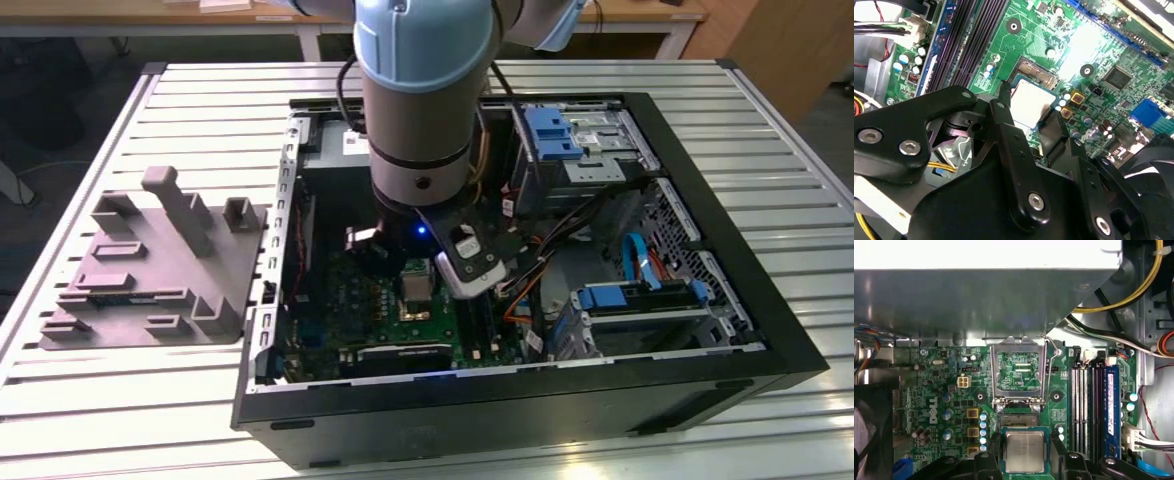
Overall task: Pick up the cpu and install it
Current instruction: 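Place the cpu into insertion slot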
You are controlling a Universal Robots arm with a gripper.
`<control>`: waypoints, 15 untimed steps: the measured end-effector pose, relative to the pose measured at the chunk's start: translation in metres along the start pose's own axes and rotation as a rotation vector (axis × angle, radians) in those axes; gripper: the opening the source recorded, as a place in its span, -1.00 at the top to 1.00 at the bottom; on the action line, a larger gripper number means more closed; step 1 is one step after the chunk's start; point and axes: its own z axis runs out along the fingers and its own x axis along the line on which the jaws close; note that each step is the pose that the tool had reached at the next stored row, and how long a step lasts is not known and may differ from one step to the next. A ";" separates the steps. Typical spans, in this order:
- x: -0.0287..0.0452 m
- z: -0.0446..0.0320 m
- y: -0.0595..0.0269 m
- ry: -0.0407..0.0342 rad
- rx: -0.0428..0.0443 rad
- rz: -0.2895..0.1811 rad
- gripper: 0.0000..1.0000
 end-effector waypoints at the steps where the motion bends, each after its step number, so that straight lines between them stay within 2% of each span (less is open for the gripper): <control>1: 0.0000 0.0005 -0.0004 -0.0001 -0.0001 0.000 0.06; 10: 0.0000 0.0141 -0.0011 0.0007 -0.0002 -0.001 0.06; 15: 0.0001 0.0163 -0.0012 0.0009 0.0003 -0.001 0.06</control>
